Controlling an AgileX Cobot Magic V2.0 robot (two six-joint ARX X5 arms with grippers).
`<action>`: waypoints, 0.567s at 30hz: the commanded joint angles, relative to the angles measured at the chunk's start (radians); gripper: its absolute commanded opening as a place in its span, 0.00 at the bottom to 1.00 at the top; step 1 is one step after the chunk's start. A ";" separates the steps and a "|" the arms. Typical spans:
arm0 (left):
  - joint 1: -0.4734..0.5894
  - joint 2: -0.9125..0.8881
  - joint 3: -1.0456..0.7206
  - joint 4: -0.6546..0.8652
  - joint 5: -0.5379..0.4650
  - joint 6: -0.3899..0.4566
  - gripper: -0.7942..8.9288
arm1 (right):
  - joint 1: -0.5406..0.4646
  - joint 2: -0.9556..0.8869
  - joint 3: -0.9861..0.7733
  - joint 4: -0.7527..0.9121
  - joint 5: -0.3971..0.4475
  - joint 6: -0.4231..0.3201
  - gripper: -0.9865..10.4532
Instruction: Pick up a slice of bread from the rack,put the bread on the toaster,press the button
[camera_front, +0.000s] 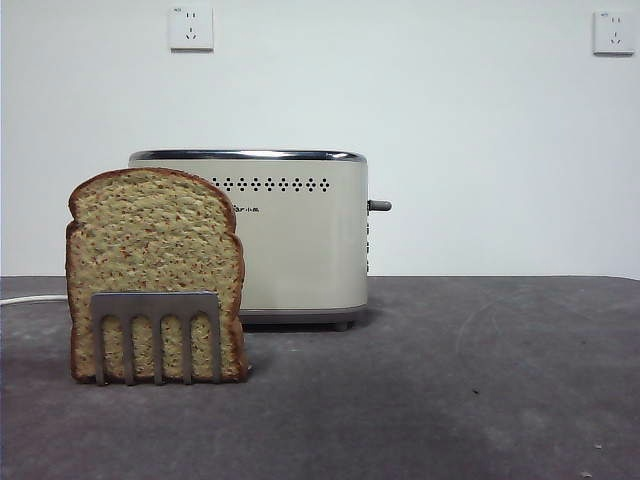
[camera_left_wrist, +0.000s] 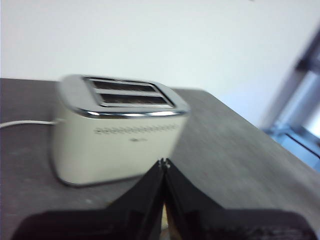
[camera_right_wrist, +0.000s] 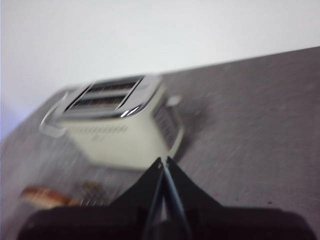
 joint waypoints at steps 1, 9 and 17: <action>0.003 0.065 0.072 -0.077 0.076 0.162 0.07 | 0.003 0.082 0.120 -0.122 -0.077 -0.187 0.08; -0.018 0.219 0.267 -0.390 0.142 0.468 0.07 | 0.029 0.261 0.357 -0.426 -0.182 -0.372 0.08; -0.053 0.241 0.303 -0.425 0.133 0.504 0.08 | 0.055 0.280 0.363 -0.446 -0.182 -0.378 0.08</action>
